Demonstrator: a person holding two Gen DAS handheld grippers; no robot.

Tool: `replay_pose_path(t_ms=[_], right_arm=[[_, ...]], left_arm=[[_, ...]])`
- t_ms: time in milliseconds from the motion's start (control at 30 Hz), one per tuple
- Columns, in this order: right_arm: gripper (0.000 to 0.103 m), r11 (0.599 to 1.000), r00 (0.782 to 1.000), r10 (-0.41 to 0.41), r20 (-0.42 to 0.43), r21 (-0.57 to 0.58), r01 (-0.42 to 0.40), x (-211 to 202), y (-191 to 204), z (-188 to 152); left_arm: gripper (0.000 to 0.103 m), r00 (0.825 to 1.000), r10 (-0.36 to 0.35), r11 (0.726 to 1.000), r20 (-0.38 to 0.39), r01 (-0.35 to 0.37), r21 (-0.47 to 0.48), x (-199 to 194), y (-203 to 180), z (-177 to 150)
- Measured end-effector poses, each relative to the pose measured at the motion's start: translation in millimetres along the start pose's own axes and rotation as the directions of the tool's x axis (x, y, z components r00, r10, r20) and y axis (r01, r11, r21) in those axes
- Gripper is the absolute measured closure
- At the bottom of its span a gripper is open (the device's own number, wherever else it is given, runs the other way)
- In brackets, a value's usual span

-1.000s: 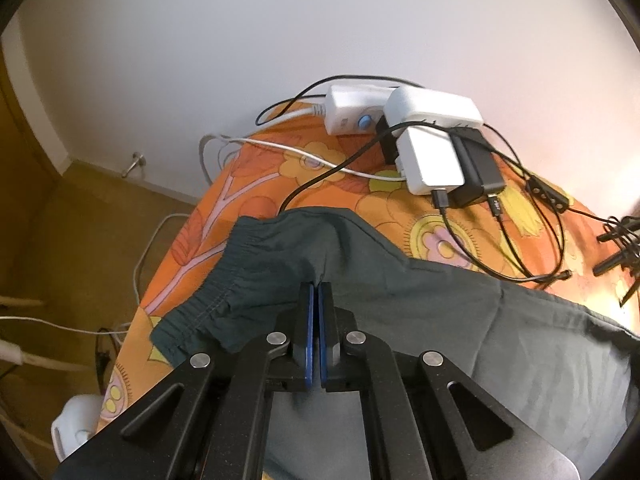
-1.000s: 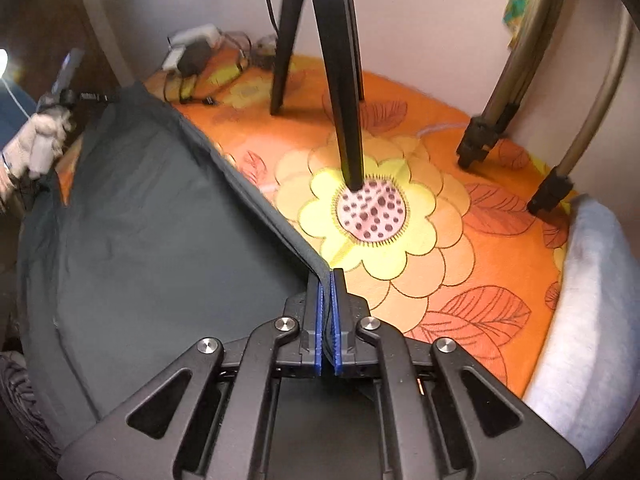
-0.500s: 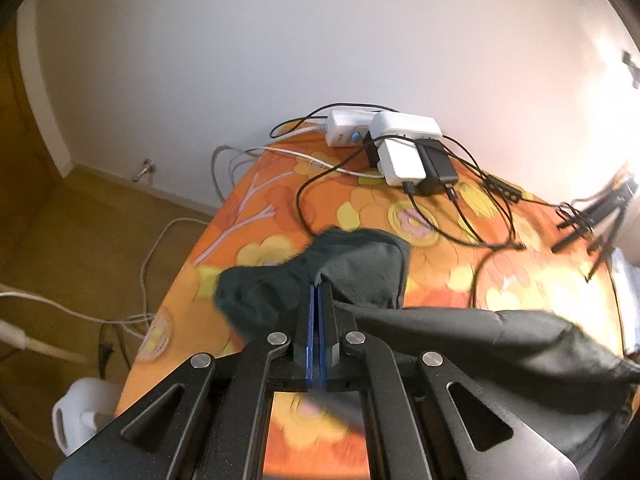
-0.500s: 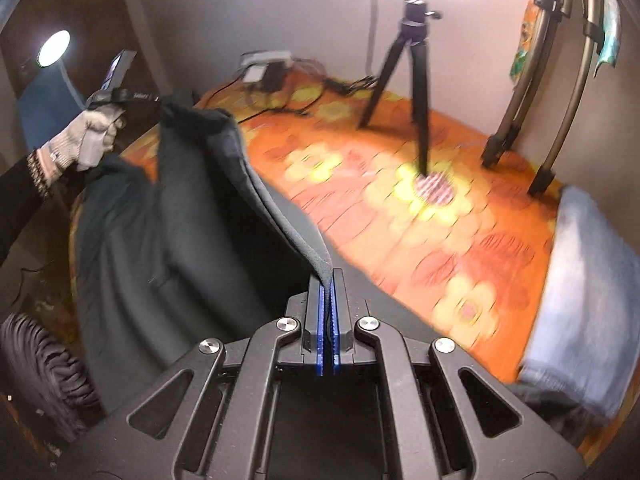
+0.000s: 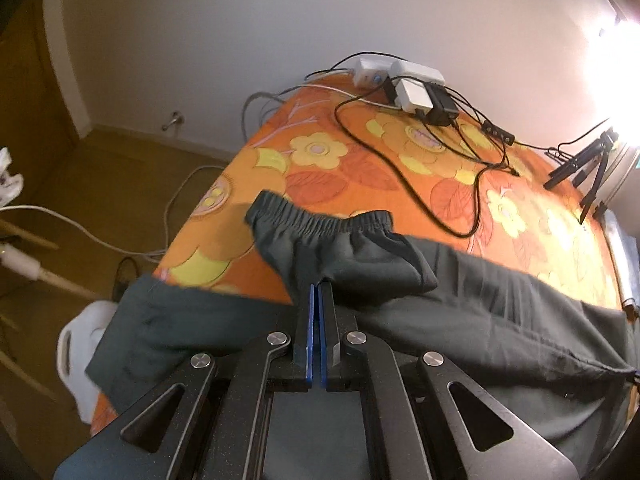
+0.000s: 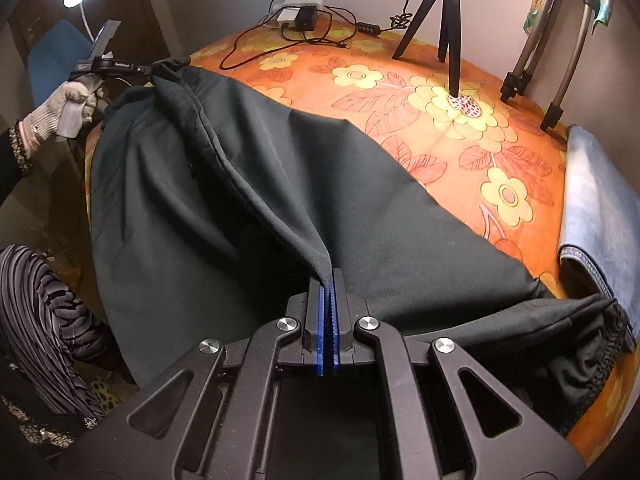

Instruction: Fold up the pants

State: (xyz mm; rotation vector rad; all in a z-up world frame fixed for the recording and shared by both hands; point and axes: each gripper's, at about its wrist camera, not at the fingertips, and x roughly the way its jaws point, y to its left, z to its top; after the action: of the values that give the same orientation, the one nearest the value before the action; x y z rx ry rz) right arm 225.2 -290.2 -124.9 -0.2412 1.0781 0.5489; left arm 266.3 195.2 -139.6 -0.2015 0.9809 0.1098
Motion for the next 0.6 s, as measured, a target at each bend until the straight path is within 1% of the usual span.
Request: replay_pose_path(t_ms=[33, 67, 167, 200, 267, 367, 467, 533, 600], right_arm=[[0.100, 1.000, 1.000, -0.005, 0.000, -0.004, 0.005, 0, 2, -1], [0.100, 1.000, 1.000, -0.010, 0.002, -0.008, 0.010, -2, 4, -3], [0.100, 1.000, 1.000, -0.017, 0.011, -0.015, 0.017, -5, 8, -5], [0.100, 1.000, 1.000, -0.017, 0.013, -0.014, 0.017, -7, 9, -6], [0.100, 1.000, 1.000, -0.016, 0.019, -0.010, 0.016, -8, 10, -8], [0.100, 1.000, 0.999, -0.022, 0.028, -0.001, 0.022, -9, 11, -11], [0.100, 1.000, 0.999, -0.025, 0.032, 0.006, 0.025, -8, 12, -11], [0.100, 1.000, 0.999, -0.029, 0.034, 0.005, 0.028, -8, 12, -10], [0.100, 1.000, 0.999, -0.031, 0.040, 0.006, 0.031, -9, 13, -10]], left_arm=[[0.099, 1.000, 0.001, 1.000, 0.005, -0.001, -0.006, -4, -1, -2], [0.095, 1.000, -0.004, 1.000, 0.009, 0.004, -0.014, -9, 3, -5], [0.075, 1.000, -0.019, 0.999, 0.024, 0.020, -0.042, -19, 0, -3], [0.072, 0.999, -0.029, 0.999, 0.029, 0.030, -0.039, -22, -5, -1], [0.071, 0.999, -0.027, 0.999, 0.041, 0.028, -0.022, -24, -19, 4], [0.054, 0.999, -0.030, 1.000, 0.029, 0.030, -0.005, -17, -37, 10], [0.054, 1.000, 0.002, 1.000, -0.020, -0.002, 0.003, 1, -56, 18], [0.054, 0.998, 0.051, 0.998, -0.037, -0.050, 0.030, 12, -67, 22], [0.054, 0.991, 0.122, 0.991, -0.056, -0.118, 0.058, 23, -72, 23]])
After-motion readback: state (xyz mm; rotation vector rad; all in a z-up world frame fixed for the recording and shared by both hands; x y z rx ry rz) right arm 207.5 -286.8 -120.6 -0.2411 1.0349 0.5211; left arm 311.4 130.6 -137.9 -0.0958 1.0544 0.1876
